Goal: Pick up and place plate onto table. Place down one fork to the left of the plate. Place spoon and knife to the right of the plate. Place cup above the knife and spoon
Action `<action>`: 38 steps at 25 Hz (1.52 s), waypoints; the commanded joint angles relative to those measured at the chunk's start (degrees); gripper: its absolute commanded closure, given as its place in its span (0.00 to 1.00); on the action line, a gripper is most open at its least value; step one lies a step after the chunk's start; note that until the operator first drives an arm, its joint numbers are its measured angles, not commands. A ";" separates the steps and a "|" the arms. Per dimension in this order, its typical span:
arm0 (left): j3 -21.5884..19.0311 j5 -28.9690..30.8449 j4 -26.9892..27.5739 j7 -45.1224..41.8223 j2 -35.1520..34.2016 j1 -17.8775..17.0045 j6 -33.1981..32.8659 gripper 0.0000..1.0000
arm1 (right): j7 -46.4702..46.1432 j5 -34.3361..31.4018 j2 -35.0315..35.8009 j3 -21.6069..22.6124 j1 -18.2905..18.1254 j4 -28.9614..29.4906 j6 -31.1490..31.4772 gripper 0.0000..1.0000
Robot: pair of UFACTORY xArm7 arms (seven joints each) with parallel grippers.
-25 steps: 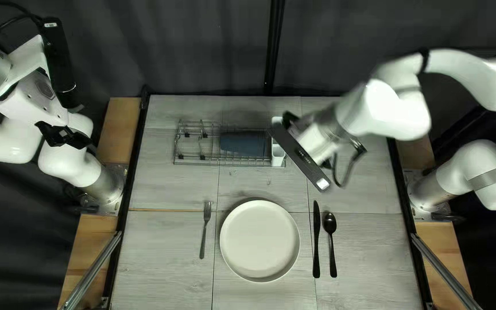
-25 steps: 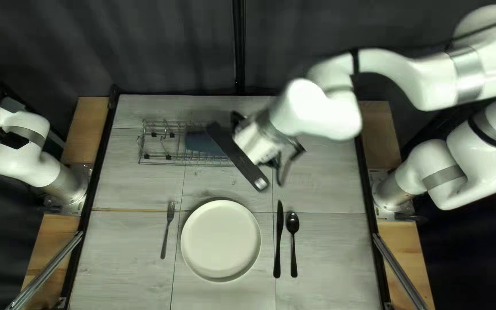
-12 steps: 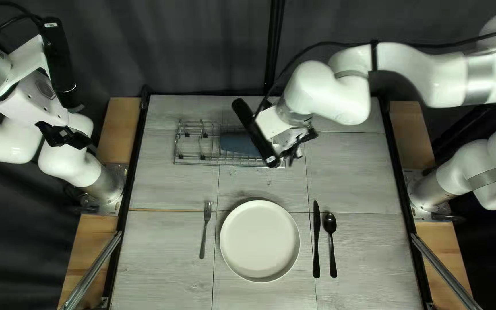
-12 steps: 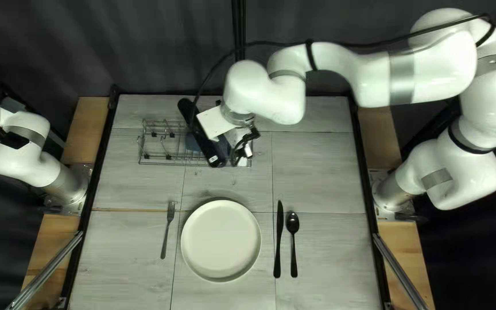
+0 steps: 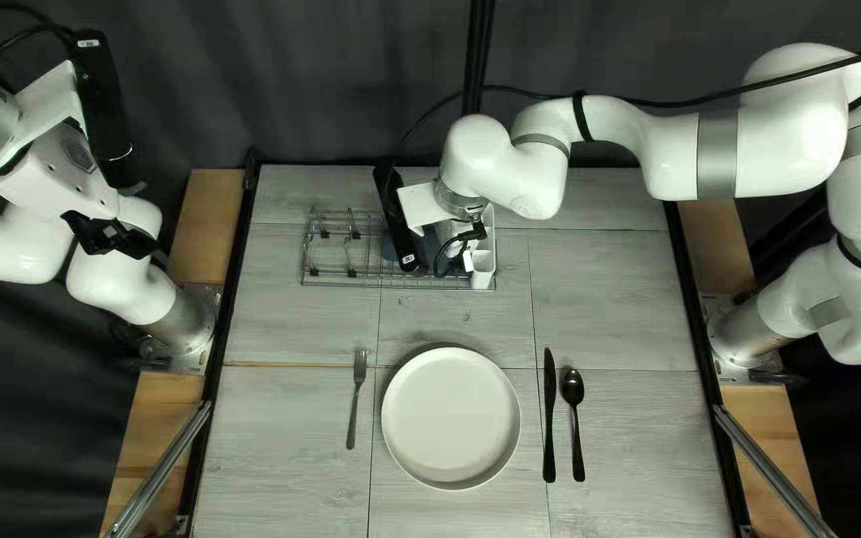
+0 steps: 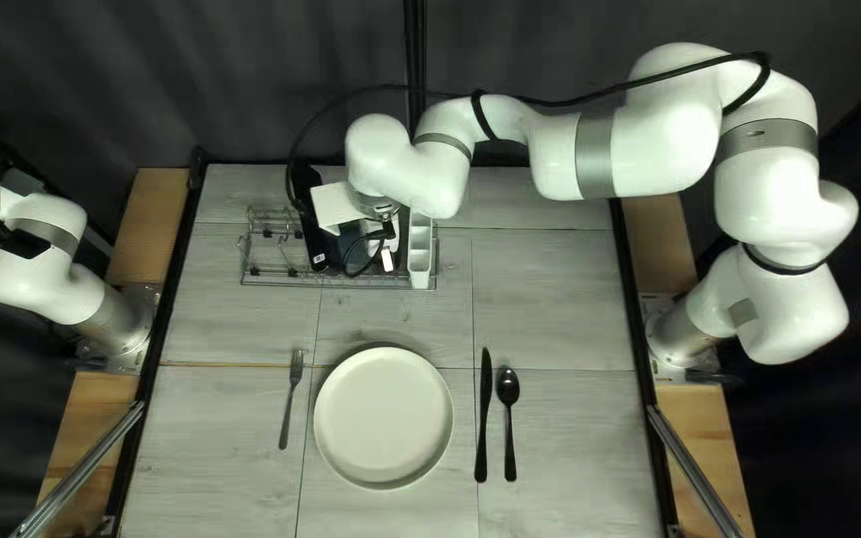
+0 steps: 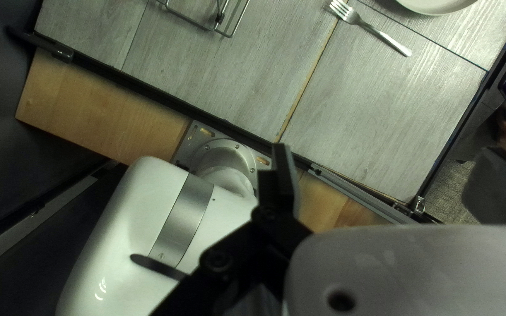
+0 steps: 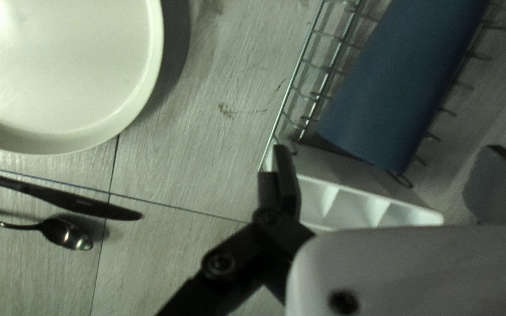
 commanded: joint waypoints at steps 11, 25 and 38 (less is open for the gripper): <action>0.00 0.00 0.00 0.00 0.00 0.00 0.00 0.00 | 15.72 6.09 18.41 -1.19 -4.54 18.24 5.22 0.00; 0.00 0.00 0.00 0.00 0.00 0.00 0.00 0.00 | 14.10 7.66 20.09 -0.52 -6.31 15.45 2.74 0.00; 0.00 0.00 0.00 0.00 0.00 0.00 0.00 0.00 | 15.29 6.38 18.20 -1.43 -4.80 13.33 2.99 1.00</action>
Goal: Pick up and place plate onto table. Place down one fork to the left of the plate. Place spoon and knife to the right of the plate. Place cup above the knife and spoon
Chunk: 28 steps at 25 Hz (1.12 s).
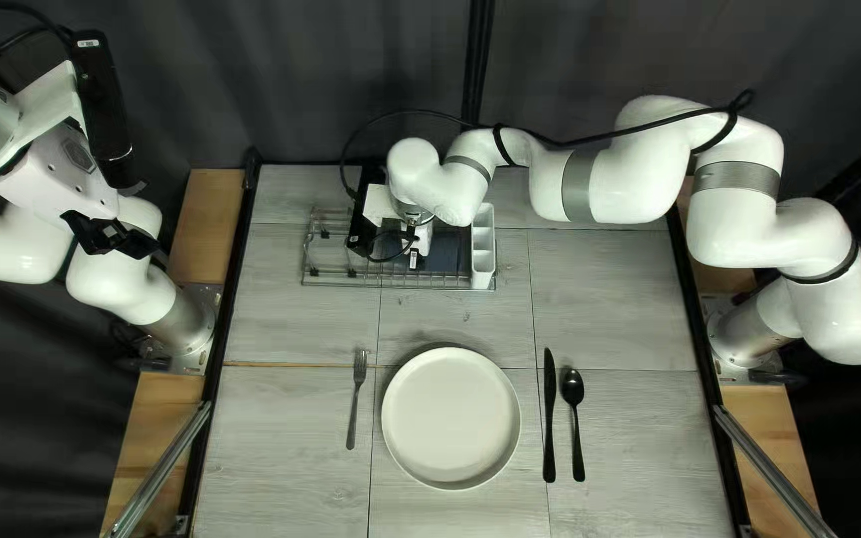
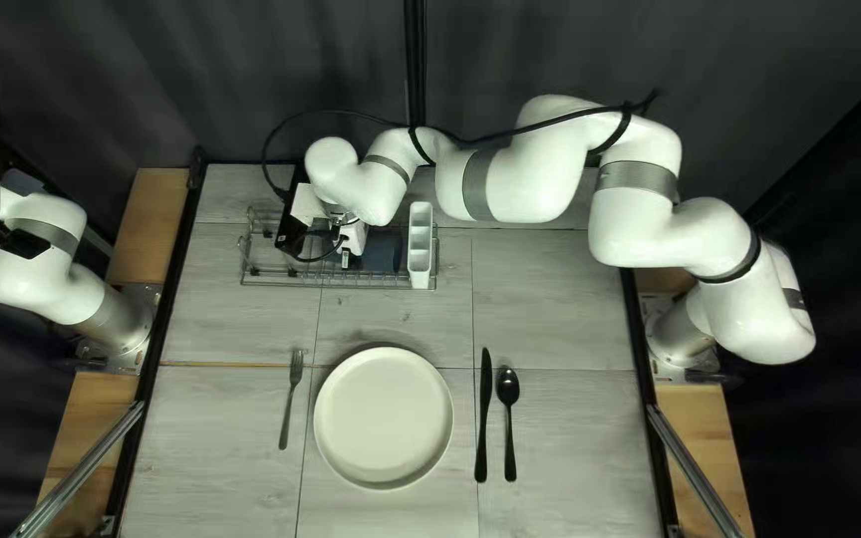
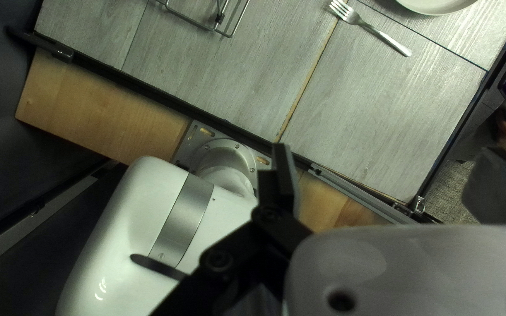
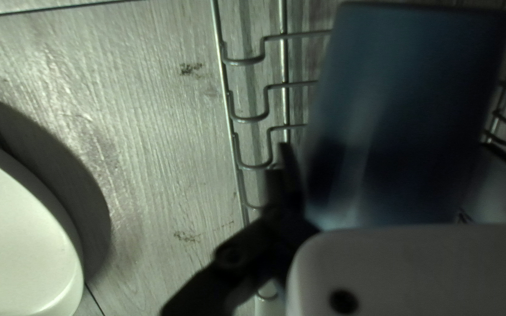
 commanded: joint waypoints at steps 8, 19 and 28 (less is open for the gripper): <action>0.00 0.00 0.00 0.00 0.00 0.00 0.00 0.00 | 11.60 -9.66 -17.57 -4.16 11.83 -10.70 3.00 1.00; 0.00 0.00 0.00 0.00 0.00 0.00 0.00 0.00 | 30.82 -15.48 -19.67 1.93 31.29 -16.39 0.28 1.00; 0.00 0.00 0.00 0.00 0.00 0.00 0.00 0.00 | 30.28 -14.17 -10.38 5.38 33.02 -10.16 -1.27 1.00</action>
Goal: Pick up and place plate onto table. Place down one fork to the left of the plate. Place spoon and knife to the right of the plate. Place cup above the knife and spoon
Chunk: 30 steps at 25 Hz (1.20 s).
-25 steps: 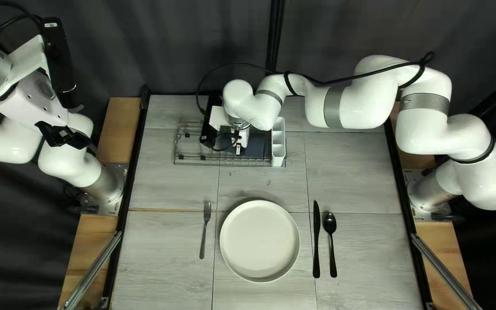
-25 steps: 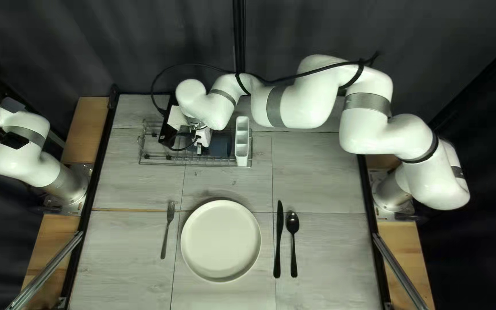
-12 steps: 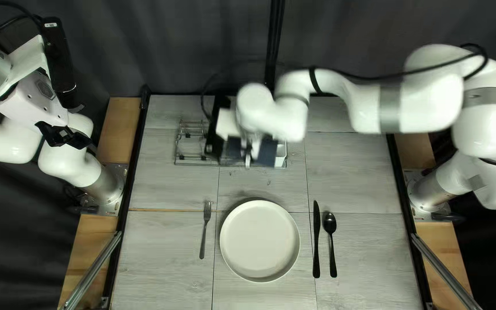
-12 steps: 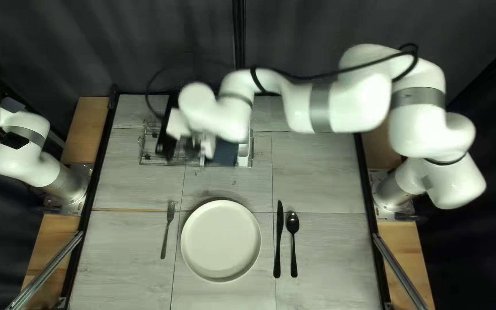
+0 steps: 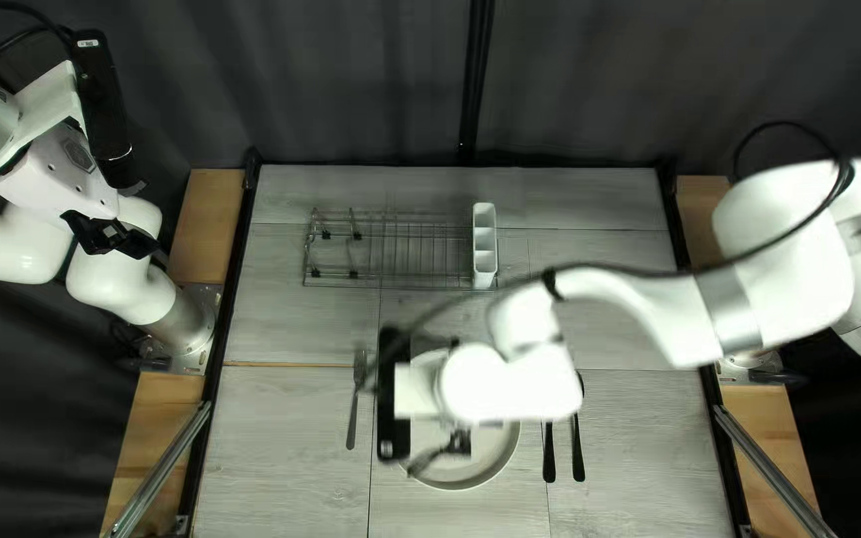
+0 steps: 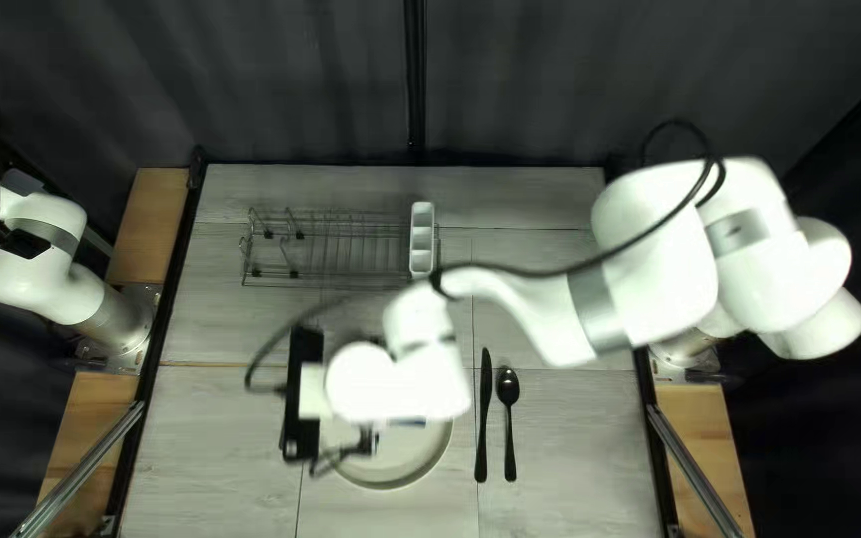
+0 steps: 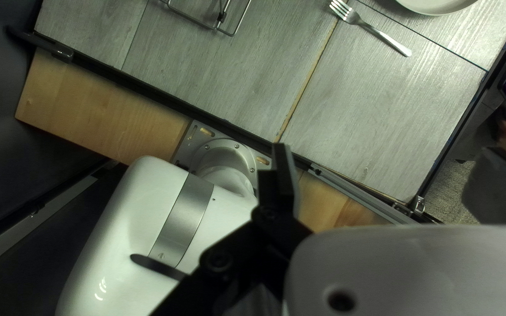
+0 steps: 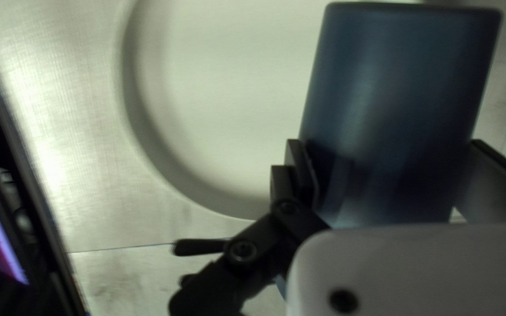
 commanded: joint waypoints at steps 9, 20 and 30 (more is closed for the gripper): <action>0.00 0.00 0.00 0.00 0.00 0.00 0.00 0.00 | -5.32 2.64 6.29 2.53 -3.05 1.81 -3.38 0.97; 0.00 0.00 0.00 0.00 0.00 0.00 0.00 0.00 | -3.82 -7.26 -8.26 -0.66 1.80 -10.42 -1.39 0.00; 0.00 0.00 0.00 0.00 0.00 0.00 0.00 0.00 | -10.38 -22.70 -21.26 1.38 6.37 -23.69 -6.28 0.00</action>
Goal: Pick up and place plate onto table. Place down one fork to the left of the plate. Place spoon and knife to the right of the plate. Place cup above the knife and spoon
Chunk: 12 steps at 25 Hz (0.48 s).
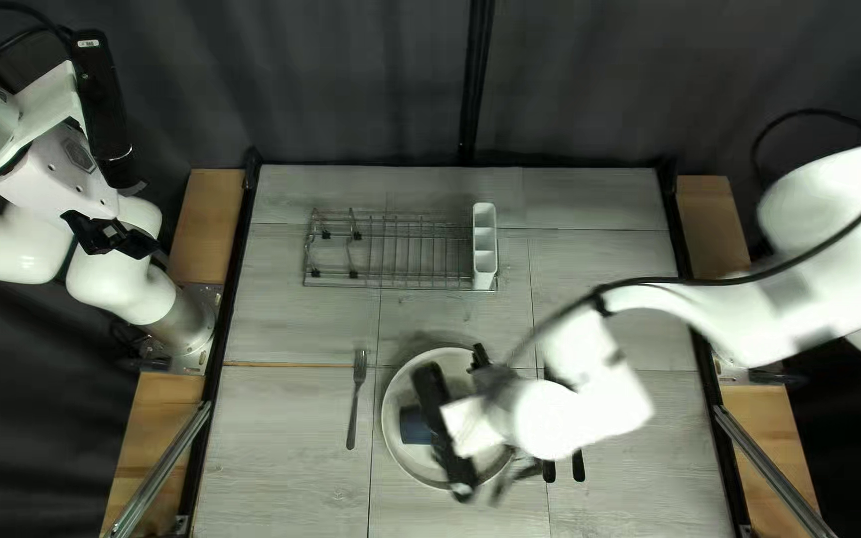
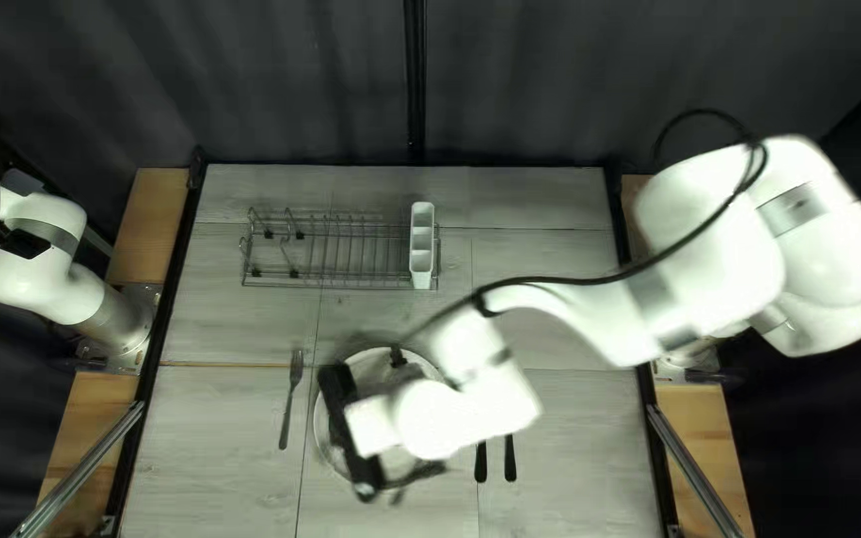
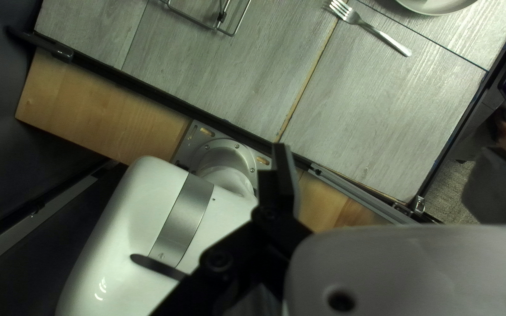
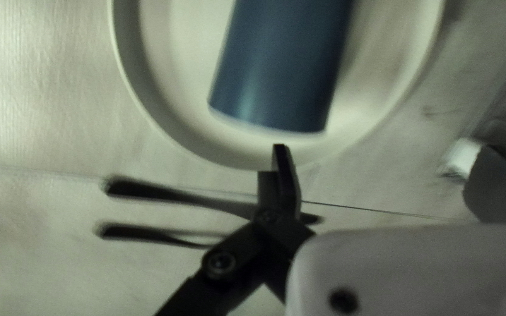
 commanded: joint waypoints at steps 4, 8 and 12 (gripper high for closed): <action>0.00 0.00 0.00 0.00 0.00 0.00 0.00 0.00 | 1.64 -3.96 1.23 0.54 1.89 -1.11 -0.27 0.00; 0.00 0.00 0.00 0.00 0.00 0.00 0.00 0.00 | 6.02 -18.07 -2.22 -0.02 4.59 -10.94 -7.49 0.00; 0.00 0.00 0.00 0.00 0.00 0.00 0.00 0.00 | 8.17 -24.99 -4.21 -0.33 5.05 -15.38 -11.06 0.00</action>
